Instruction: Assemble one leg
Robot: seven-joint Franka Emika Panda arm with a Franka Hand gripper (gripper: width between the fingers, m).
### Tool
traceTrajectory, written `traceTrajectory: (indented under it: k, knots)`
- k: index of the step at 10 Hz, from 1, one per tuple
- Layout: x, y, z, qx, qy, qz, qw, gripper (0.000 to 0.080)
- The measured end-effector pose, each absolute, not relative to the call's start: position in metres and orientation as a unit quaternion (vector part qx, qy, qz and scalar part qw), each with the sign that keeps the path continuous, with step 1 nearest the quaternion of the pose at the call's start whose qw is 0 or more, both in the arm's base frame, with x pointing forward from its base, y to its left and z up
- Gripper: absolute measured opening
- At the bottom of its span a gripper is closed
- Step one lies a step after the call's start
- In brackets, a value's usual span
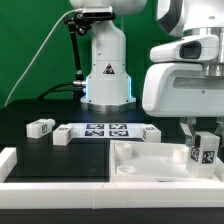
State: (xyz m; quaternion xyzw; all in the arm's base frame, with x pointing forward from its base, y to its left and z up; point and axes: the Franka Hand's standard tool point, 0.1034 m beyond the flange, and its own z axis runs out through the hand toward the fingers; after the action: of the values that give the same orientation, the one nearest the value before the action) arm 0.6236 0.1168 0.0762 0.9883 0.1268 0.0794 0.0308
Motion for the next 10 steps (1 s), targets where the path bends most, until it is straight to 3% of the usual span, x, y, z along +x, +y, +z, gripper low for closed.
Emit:
traceTrajectory:
  k: [6, 8, 10]
  knots:
    - [0.623, 0.115, 0.074, 0.969, -0.232, 0.084, -0.004, 0.0294]
    - [0.621, 0.106, 0.074, 0.940, -0.330, 0.087, 0.001, 0.0297]
    - [0.619, 0.091, 0.074, 0.914, -0.395, 0.093, 0.019, 0.0311]
